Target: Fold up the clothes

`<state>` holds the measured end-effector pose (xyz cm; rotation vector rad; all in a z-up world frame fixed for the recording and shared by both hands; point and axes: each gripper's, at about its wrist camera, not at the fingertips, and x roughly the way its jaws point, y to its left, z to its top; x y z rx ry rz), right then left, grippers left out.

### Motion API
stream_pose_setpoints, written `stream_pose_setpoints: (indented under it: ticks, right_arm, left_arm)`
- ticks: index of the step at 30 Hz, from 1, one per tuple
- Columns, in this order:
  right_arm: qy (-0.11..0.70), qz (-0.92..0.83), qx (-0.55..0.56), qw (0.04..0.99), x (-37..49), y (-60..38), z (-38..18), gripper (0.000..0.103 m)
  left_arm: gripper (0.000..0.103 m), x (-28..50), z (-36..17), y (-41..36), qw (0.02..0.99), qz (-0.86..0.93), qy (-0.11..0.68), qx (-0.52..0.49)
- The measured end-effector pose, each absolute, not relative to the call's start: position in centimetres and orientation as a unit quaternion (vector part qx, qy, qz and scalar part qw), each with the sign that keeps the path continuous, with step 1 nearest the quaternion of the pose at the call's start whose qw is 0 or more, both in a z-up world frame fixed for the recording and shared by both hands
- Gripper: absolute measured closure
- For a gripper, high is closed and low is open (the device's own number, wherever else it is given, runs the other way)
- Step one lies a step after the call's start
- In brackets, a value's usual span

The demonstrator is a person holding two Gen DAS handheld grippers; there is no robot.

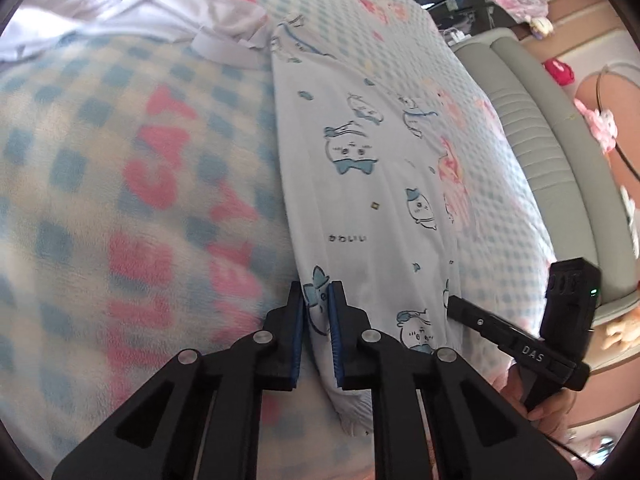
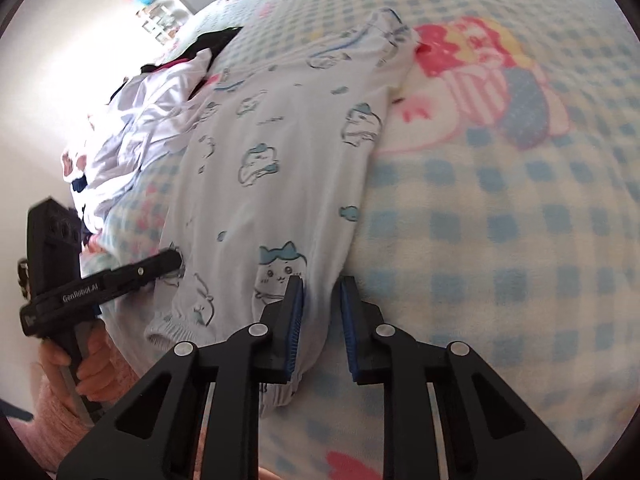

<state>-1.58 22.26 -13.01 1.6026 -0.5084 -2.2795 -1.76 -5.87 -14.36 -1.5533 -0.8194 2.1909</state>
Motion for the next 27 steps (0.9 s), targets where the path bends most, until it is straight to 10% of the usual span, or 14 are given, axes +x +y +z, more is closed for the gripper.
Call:
stream_pose_setpoints:
  ticks: [3,7,17,27]
  right_arm:
    - [-0.225,-0.780,0.559,0.171,-2.2,22.5,-14.0,0.071]
    - [-0.235,-0.778,0.552,0.184,-2.6,21.7,-13.9,0.095]
    - [-0.177,-0.813,0.543,0.112,-0.7,22.6,-13.5,0.099]
    - [-0.253,-0.778,0.545,0.181,0.2,24.0,-13.1,0.080]
  left_arm:
    - [0.084,-2.5,-15.4,-5.8,0.186,0.751,-0.316,-0.550]
    - [0.097,-2.9,-14.9,-4.7,0.196,0.753,-0.315,-0.544]
    - [0.099,-1.2,-14.8,-6.7,0.143,0.777,-0.281,-0.544]
    - [0.069,-0.7,-14.1,-5.6,0.211,0.741,-0.302,-0.561]
